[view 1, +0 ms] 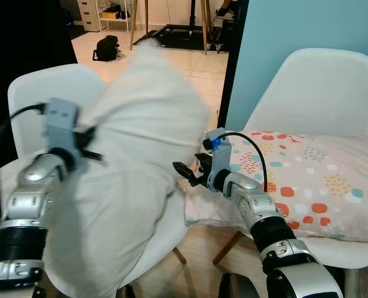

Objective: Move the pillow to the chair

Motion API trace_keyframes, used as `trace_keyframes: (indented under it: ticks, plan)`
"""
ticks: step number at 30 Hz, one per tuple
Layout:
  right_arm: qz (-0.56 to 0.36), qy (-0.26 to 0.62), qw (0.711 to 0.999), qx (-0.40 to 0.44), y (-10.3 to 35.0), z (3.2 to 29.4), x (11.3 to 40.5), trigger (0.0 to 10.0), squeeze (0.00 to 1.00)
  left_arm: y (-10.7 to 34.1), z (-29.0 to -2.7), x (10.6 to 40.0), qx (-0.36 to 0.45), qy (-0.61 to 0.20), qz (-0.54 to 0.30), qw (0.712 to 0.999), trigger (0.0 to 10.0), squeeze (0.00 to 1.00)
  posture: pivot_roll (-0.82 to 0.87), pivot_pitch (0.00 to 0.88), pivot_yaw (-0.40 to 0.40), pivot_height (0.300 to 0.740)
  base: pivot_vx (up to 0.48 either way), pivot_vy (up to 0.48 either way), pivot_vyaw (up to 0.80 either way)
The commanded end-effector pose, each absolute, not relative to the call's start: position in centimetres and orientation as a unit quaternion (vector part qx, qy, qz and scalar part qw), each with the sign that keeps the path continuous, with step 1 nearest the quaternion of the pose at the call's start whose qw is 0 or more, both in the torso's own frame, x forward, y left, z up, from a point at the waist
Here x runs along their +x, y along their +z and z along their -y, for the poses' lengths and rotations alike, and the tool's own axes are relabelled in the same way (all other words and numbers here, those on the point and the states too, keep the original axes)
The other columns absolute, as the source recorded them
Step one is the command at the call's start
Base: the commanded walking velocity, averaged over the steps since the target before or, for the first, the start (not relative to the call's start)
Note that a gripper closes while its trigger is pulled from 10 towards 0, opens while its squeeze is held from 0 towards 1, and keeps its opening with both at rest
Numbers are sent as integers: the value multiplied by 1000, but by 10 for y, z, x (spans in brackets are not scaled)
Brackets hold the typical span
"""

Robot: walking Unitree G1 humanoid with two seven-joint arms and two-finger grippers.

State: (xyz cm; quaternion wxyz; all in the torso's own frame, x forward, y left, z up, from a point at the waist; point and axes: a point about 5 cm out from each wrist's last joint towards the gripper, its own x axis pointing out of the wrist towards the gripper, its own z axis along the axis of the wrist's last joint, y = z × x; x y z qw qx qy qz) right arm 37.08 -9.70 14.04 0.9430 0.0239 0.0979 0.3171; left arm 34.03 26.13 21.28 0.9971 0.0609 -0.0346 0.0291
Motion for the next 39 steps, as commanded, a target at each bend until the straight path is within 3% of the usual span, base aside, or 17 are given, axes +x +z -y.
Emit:
trace_keyframes:
  ticks: [1,8,14,15,16,21,22,29,30,31,32,33,36,39]
  plan:
    - [-97,322,941,25,140,94,371,10000,0,221,-271,337,64,46,44,996,0,0,161,14,-11,576,0,0,0]
    - [-97,318,943,21,141,93,372,10000,0,193,-255,346,83,0,-35,996,0,0,155,16,-5,576,0,0,0]
    - [-101,313,944,20,138,96,371,10000,0,167,-266,344,109,21,-120,986,0,0,149,17,3,576,0,0,0]
    - [-103,312,944,19,137,96,370,10000,0,160,-272,342,123,37,-146,981,4314,0,150,17,2,576,0,0,0]
    - [-104,312,944,19,136,96,370,10000,0,152,-278,340,138,58,-167,975,10000,0,149,18,4,576,0,0,0]
    - [-104,313,944,19,136,95,370,10000,0,143,-286,337,158,86,-182,967,10000,0,147,18,5,576,0,0,0]
    - [-102,313,944,21,136,95,370,10000,0,142,-291,335,167,109,-180,963,10000,1000,147,20,6,576,0,0,0]
    - [-97,314,944,28,138,94,370,10000,0,169,-316,328,253,240,-111,931,10000,1000,152,21,2,576,0,0,0]
    - [-95,315,944,29,137,93,370,10000,0,177,-319,327,277,256,-93,921,10000,761,152,21,2,576,0,0,0]
    - [-92,315,944,33,138,92,370,10000,0,184,-321,326,305,266,-81,911,10000,231,153,21,2,576,0,0,0]
    - [-92,315,944,33,138,92,370,10000,0,184,-321,326,305,266,-81,911,10000,231,153,21,2,576,0,0,0]
    - [-86,319,943,39,139,90,369,10000,0,192,-323,325,335,276,-66,898,10000,0,154,20,1,576,0,0,0]
    - [-72,331,938,71,141,85,367,10000,0,215,-326,319,387,307,-15,869,10000,0,156,20,2,576,0,0,0]
    - [-64,336,934,107,142,85,366,10000,0,226,-318,318,372,302,27,877,10000,0,159,19,2,576,0,0,0]
